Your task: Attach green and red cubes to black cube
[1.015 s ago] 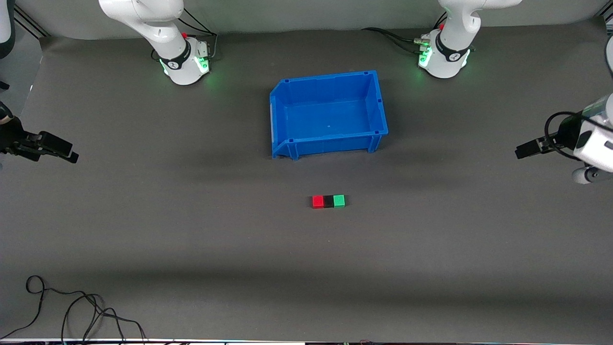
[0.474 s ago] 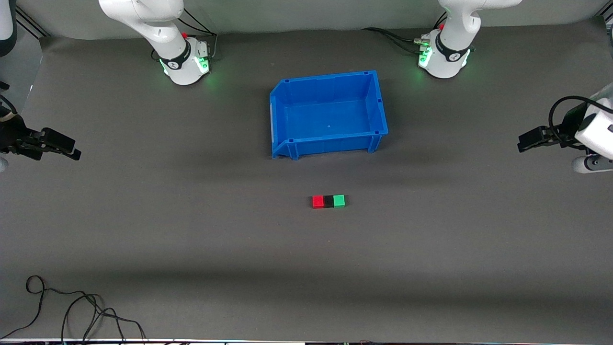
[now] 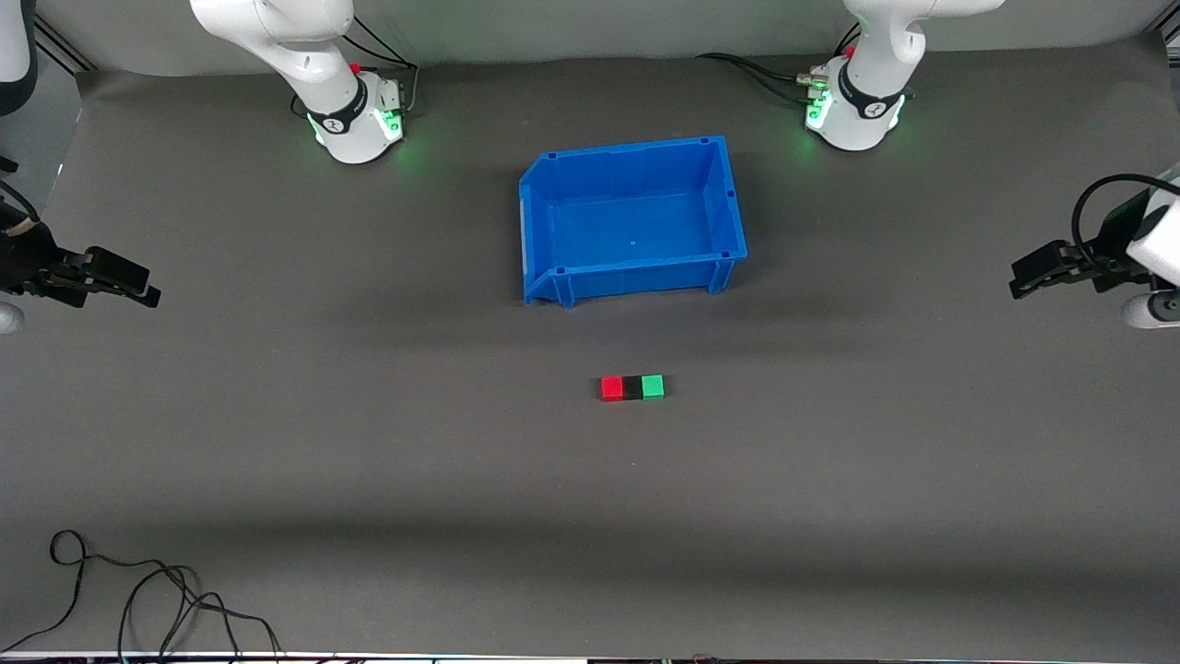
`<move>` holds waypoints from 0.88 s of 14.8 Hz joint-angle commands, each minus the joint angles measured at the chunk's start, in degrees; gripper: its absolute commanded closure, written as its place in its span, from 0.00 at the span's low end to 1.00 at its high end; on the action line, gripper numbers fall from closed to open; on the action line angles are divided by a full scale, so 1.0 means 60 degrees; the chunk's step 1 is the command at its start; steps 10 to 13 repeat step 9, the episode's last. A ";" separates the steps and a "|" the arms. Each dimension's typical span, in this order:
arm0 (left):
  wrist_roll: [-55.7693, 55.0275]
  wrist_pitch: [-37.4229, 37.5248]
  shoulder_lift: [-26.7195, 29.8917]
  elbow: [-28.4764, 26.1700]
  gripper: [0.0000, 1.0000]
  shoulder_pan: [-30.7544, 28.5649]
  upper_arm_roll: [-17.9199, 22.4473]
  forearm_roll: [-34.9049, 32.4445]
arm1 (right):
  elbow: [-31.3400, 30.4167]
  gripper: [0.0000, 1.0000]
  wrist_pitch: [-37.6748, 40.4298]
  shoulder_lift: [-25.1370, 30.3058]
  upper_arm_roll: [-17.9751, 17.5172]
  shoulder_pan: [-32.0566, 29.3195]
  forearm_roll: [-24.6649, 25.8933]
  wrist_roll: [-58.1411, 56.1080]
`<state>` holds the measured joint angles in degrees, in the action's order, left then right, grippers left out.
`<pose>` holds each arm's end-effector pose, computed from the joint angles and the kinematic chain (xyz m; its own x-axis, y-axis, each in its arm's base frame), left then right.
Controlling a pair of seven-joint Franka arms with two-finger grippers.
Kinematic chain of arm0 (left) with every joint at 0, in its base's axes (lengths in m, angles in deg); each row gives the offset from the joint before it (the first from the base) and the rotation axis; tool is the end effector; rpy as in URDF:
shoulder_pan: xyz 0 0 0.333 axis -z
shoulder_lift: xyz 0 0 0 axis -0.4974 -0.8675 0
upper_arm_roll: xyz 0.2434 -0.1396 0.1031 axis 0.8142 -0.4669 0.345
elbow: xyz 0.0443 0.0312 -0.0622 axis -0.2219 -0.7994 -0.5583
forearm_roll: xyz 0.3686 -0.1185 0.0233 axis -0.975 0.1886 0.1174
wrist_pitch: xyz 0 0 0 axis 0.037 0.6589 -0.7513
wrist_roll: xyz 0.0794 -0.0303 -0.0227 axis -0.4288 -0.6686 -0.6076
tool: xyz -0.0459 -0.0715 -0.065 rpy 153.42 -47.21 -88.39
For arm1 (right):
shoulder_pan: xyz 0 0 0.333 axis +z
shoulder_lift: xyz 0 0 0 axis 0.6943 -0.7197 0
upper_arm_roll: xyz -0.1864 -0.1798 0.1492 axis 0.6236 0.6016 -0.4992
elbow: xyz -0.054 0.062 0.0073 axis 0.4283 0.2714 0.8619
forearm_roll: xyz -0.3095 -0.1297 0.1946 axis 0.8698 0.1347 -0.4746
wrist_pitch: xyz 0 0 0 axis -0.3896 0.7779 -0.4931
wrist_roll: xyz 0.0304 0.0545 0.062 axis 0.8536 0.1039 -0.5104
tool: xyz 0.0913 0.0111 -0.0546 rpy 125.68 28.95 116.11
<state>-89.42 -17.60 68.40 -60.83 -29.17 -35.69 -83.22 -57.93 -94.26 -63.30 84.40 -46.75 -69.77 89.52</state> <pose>0.5624 0.0012 0.5722 0.9985 0.0548 -0.0018 0.0548 -0.9985 0.0020 0.5674 -0.0260 0.5897 0.9983 -0.0583 -0.0074 -0.0586 -0.9976 -0.0372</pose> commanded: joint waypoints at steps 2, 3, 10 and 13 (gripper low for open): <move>0.0482 0.0048 0.0324 -0.0128 0.00 -0.0096 -0.0017 -0.0199 | -0.0108 0.00 -0.0002 0.0161 -0.0013 0.0008 0.0066 -0.0160; 0.0482 0.0062 0.0325 -0.0143 0.00 -0.0024 -0.0017 -0.0287 | -0.0107 0.00 -0.0017 0.0176 -0.0013 0.0008 0.0066 -0.0160; 0.0526 0.0281 0.0266 -0.0216 0.00 0.0050 -0.0105 -0.0449 | -0.0122 0.00 -0.0031 0.0176 -0.0013 0.0008 0.0066 -0.0160; 0.0526 0.0281 0.0266 -0.0216 0.00 0.0050 -0.0105 -0.0449 | -0.0122 0.00 -0.0031 0.0176 -0.0013 0.0008 0.0066 -0.0160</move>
